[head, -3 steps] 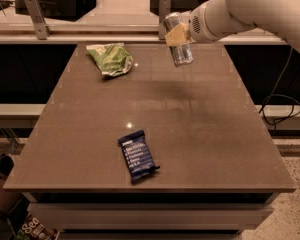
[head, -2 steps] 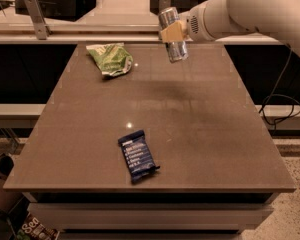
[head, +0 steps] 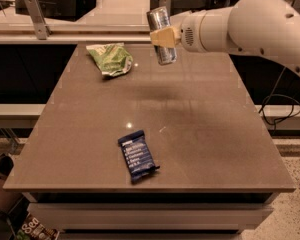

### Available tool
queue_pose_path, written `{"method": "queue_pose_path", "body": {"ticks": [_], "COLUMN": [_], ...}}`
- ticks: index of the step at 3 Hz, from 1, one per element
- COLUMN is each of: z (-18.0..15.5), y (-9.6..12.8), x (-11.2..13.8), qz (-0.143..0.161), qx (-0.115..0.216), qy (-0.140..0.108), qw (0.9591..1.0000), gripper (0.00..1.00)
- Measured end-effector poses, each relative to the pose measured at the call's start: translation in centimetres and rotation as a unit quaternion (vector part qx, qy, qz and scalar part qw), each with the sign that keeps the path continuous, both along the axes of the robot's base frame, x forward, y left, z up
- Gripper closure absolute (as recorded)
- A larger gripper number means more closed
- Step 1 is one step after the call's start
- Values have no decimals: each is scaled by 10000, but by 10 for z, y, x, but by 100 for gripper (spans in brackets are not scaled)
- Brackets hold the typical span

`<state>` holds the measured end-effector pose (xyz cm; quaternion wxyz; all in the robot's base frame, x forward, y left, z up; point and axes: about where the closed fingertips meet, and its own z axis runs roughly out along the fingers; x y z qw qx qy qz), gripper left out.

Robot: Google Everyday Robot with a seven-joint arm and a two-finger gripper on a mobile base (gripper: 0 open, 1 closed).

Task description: Place redbull can upright

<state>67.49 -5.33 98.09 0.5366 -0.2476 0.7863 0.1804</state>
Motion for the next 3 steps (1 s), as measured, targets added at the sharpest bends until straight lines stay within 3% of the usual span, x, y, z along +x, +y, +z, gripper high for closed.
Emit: {"method": "queue_pose_path", "body": {"ticks": [2,3], "z": [-11,-20], "y": [27,35], "x": [-17,-10], "qz": [491,646], "qx": [292,344], "qy": [-639,-819], "qw": [9963,9939], "gripper": [100,100]}}
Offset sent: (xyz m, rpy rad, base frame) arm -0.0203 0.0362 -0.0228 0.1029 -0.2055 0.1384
